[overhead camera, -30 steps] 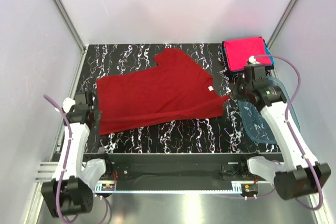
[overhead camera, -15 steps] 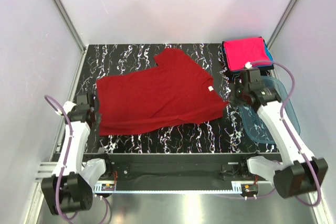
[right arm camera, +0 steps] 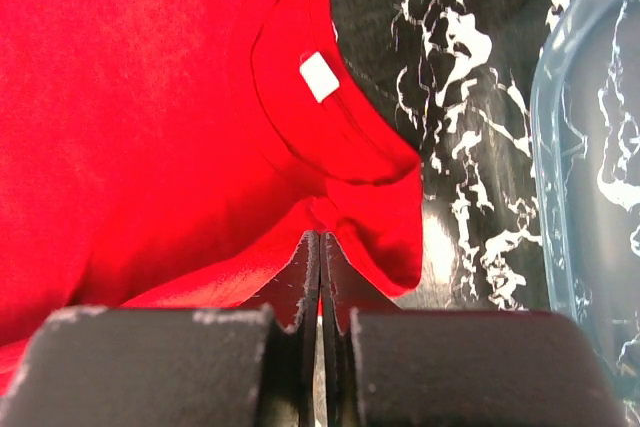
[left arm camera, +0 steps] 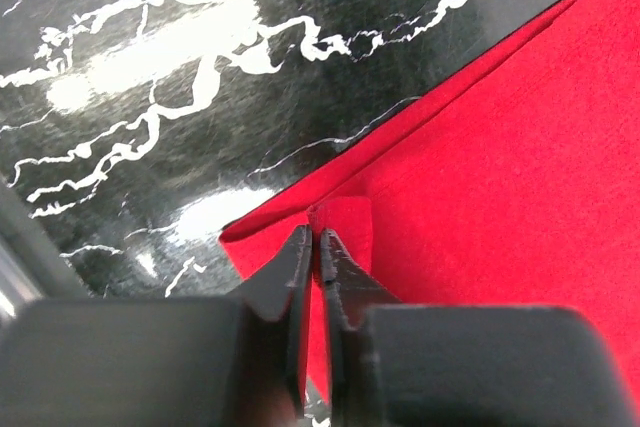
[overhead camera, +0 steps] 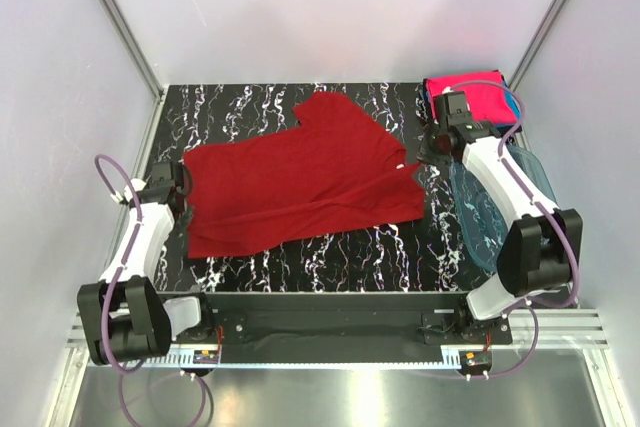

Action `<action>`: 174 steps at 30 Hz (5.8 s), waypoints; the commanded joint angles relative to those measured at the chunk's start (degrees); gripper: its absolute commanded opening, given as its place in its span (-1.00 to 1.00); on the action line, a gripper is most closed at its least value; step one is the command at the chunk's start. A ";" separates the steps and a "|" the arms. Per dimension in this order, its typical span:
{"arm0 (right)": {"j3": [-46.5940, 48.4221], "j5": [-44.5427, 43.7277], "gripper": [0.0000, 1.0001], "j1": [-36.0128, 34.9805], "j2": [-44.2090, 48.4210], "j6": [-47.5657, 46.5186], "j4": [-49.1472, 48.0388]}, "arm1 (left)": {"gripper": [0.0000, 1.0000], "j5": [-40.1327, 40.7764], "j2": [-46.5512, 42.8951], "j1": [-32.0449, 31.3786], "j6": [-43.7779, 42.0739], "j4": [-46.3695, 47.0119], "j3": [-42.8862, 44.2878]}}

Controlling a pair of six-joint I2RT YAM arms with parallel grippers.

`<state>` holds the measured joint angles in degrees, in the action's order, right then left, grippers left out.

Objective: Fold and stack the t-shirts
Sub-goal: Fold the tshirt

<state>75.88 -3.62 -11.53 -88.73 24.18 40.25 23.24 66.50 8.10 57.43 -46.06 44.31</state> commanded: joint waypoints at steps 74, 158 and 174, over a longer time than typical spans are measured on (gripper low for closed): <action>-20.42 3.35 -0.33 -4.64 0.31 11.32 -15.64 | -0.17 -17.89 23.67 0.60 -32.90 14.78 13.78; -16.03 -5.69 -0.10 -22.48 -7.95 48.24 -22.06 | -1.00 -2.33 34.05 2.45 -31.50 10.47 24.06; -14.00 -7.80 -0.14 -23.71 -12.26 48.59 -21.79 | -1.00 -2.77 34.66 2.45 -31.50 10.38 23.98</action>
<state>59.57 -8.08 -34.28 -100.62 71.44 18.92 20.40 100.71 10.09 26.76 -36.40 66.41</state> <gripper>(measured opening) 0.433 0.012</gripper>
